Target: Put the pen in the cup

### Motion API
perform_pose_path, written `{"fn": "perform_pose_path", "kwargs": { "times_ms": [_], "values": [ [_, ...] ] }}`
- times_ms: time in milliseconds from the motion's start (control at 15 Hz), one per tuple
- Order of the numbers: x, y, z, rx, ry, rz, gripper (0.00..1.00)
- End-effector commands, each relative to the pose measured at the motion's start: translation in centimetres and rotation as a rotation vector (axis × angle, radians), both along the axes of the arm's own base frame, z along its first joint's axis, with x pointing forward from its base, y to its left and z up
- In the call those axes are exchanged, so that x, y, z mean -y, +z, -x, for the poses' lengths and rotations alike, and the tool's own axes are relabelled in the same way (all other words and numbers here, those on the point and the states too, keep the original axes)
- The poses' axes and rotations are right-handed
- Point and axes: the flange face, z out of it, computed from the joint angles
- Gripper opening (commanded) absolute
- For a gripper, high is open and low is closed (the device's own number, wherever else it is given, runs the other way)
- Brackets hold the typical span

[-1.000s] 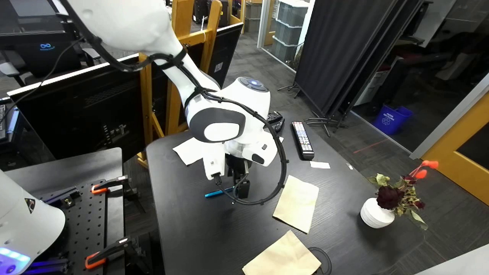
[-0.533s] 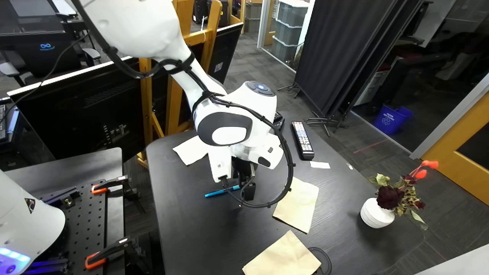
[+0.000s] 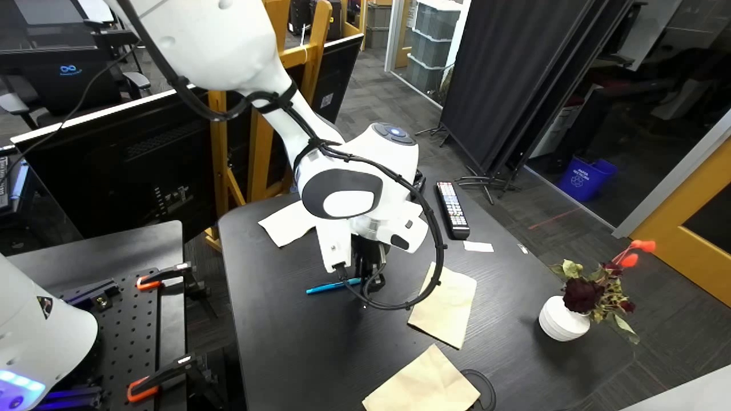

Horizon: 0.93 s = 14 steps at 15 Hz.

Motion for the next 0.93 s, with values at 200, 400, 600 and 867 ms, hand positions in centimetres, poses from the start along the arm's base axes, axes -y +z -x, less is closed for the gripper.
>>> {"fn": "perform_pose_path", "kwargs": {
  "times_ms": [200, 400, 600, 867],
  "values": [
    [0.1, 0.6, -0.1, -0.005, -0.009, -0.022, 0.00],
    [-0.3, 2.9, 0.4, 0.029, -0.007, -0.016, 0.03],
    [-0.6, 7.0, 1.2, 0.084, 0.010, -0.007, 0.03],
    [-1.5, 13.3, 1.6, 0.164, 0.048, 0.000, 0.03]
  ]
}}
